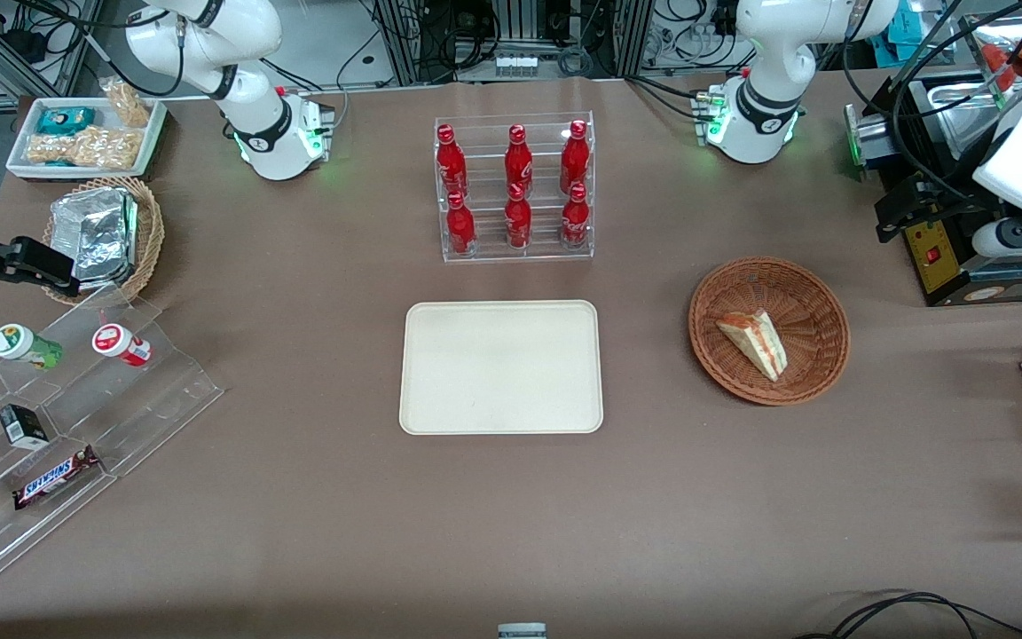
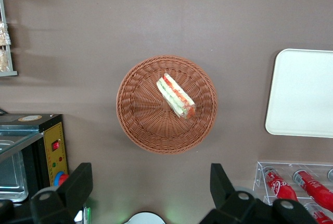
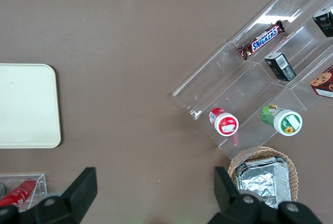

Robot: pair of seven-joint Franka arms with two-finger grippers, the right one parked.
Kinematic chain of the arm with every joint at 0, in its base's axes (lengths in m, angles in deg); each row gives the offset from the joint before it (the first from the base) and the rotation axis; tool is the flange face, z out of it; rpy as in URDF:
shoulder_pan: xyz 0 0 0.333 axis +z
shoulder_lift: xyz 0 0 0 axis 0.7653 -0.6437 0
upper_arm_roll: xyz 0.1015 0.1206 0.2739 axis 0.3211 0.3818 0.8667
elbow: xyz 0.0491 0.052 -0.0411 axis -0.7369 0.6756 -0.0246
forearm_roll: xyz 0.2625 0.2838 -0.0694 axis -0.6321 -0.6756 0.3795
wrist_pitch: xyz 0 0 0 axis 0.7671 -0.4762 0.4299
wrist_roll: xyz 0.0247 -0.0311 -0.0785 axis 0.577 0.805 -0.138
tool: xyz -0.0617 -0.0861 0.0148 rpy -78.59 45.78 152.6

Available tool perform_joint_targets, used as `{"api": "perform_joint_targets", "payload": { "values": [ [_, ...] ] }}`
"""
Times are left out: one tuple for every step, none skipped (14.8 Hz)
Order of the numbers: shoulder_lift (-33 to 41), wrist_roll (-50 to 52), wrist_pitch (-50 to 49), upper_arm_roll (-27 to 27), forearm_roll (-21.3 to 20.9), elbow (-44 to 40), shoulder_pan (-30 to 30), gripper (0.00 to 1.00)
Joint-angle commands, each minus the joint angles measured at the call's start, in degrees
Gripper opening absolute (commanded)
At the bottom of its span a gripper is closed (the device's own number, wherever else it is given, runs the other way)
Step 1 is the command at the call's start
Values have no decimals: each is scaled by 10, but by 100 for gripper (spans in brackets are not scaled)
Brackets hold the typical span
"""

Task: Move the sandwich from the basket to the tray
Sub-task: 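Move the left gripper toward the sandwich in the wicker basket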

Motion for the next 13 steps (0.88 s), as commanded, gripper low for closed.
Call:
{"api": "perform_joint_targets", "payload": {
  "values": [
    [12, -2, -7, 0, 11, 2, 0, 100],
    [10, -1, -7, 0, 14, 0, 2, 100],
    [7, -1, -7, 0, 14, -2, 2, 100],
    [7, 0, -7, 1, 14, -2, 2, 100],
    [7, 0, -7, 3, 13, 0, 3, 100],
    [5, 0, -9, 3, 11, 2, 3, 100],
    [4, 0, -9, 3, 10, 12, 4, 100],
    [1, 6, -8, 4, 11, 28, 9, 100],
    [0, 27, -3, 4, 14, 47, 23, 100],
    [-6, 48, 5, 4, 14, 65, 29, 100],
    [-5, 69, 31, 4, 15, 97, 29, 100],
    [0, 94, 74, 4, 14, 142, 30, 100],
    [7, 125, 124, 4, 15, 193, 31, 100]
  ]
}}
